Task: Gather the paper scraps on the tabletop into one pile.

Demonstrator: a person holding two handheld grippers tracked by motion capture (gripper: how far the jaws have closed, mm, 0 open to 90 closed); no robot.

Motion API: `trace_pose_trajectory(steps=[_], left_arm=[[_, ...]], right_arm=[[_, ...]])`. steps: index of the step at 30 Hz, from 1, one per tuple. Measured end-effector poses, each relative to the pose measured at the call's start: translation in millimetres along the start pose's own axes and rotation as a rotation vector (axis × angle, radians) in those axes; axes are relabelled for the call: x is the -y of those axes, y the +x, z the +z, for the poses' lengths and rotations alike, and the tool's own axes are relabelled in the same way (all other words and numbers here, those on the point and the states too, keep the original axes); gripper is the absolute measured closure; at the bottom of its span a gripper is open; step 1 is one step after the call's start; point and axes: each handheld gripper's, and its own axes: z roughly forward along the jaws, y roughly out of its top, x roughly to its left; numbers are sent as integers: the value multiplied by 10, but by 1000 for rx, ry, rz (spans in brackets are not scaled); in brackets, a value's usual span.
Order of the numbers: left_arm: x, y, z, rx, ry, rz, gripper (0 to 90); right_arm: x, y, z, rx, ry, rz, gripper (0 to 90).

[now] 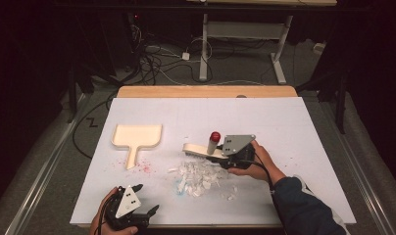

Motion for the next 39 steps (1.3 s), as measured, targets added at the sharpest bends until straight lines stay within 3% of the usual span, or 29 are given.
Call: trace_pose_trajectory(steps=[3, 4, 6, 7, 10, 11, 12, 13, 16, 17, 18, 20, 23, 26, 27, 31, 39], left_arm=[[-2, 0, 3, 1, 2, 1, 181], [-2, 1, 3, 0, 1, 1, 181], [-1, 2, 1, 0, 1, 4, 181], [-1, 3, 0, 0, 1, 4, 181], [-2, 2, -1, -1, 2, 5, 181], [-1, 0, -3, -1, 1, 4, 181], [-2, -1, -4, -2, 2, 5, 181], [-3, -2, -5, -3, 3, 6, 181], [-13, -3, -16, -7, 1, 13, 181], [-16, -5, -24, -9, 0, 17, 181], [-19, -8, -31, -10, -4, 18, 181], [-21, -14, -43, -11, -12, 19, 181], [-22, -13, -48, -12, -14, 22, 181], [-28, -13, -39, -8, -13, 24, 181], [-32, -12, -35, -7, -12, 26, 181], [-39, -10, -23, -4, -11, 29, 181], [-37, -16, -13, -3, -6, 29, 181]], right_arm=[[39, -46, -133, 82, 17, 63, 681], [39, -46, -133, 82, 17, 63, 681], [74, -56, -227, 135, 25, 113, 681], [118, -61, -333, 166, 30, 166, 681], [197, -57, -479, 222, 45, 253, 681], [197, -57, -479, 222, 45, 253, 681], [263, -23, -569, 268, 71, 319, 681], [299, 3, -601, 289, 86, 349, 681], [392, 105, -647, 345, 171, 394, 681], [392, 105, -647, 345, 171, 394, 681], [450, 175, -659, 367, 216, 426, 681], [501, 249, -652, 372, 245, 475, 681], [523, 355, -625, 377, 260, 497, 681], [485, 417, -598, 383, 266, 488, 681], [455, 474, -537, 368, 246, 501, 681], [369, 587, -407, 377, 236, 469, 680], [217, 683, -253, 346, 160, 481, 681]])
